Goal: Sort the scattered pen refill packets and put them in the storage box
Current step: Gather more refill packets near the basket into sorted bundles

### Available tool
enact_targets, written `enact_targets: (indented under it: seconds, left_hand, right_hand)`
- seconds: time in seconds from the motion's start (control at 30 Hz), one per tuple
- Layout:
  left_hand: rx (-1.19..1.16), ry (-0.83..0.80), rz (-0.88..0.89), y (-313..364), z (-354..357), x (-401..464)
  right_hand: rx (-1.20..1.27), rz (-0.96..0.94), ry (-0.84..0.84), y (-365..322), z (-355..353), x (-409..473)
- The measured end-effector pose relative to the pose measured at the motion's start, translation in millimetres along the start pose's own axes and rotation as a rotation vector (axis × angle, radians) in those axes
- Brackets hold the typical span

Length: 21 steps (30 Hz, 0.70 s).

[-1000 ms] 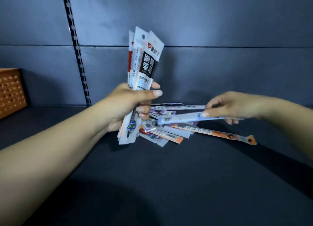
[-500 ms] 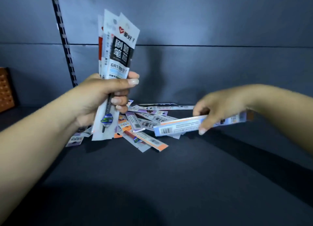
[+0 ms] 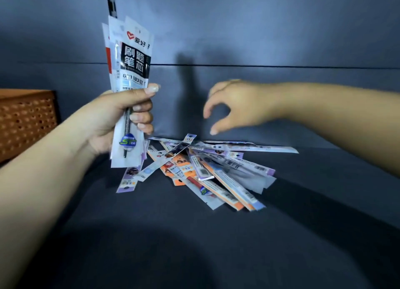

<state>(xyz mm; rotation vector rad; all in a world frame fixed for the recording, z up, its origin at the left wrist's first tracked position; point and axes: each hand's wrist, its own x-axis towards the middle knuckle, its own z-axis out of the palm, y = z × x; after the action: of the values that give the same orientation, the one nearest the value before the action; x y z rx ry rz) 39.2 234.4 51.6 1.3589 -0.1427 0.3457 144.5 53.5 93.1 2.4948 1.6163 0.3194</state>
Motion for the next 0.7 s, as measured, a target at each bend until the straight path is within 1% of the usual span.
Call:
enact_targets:
  seconds: [0.03,0.07,0.1,0.13,0.2,0.27,0.33,0.4,0.5,0.53,0.7]
  left_hand:
    - [0.005,0.003,0.001,0,0,0]
    - [0.012,0.008,-0.001,0,0,1]
    - [0.021,0.019,-0.005,-1,0,1]
    - [0.032,0.036,-0.013,-3,-1,2]
    - [0.058,0.068,-0.034,-6,0,3]
    - [0.071,0.075,-0.048,-8,1,3]
    - [0.077,0.082,-0.055,-10,3,2]
    - [0.081,0.094,-0.065,-12,2,2]
    - [0.088,0.090,-0.082,-15,0,3]
    - [0.093,0.086,-0.093,-17,0,4]
    - [0.094,0.054,-0.136,-23,1,7]
  right_hand:
    - [0.198,0.157,-0.031,3,5,-4]
    - [0.313,0.302,-0.108,4,11,-9]
    - [0.354,0.394,-0.209,5,22,-12]
    - [0.376,0.435,-0.287,2,33,-14]
    - [0.429,0.426,-0.349,-12,49,-11]
    - [0.486,0.389,-0.345,-30,56,-1]
    - [0.462,0.361,-0.349,-43,59,9]
    - [0.460,0.385,-0.348,-47,65,16]
    - [0.628,0.427,-0.398,-39,69,17]
    - [0.648,0.425,-0.404,-36,69,16]
    - [0.542,0.431,-0.277,-6,60,17]
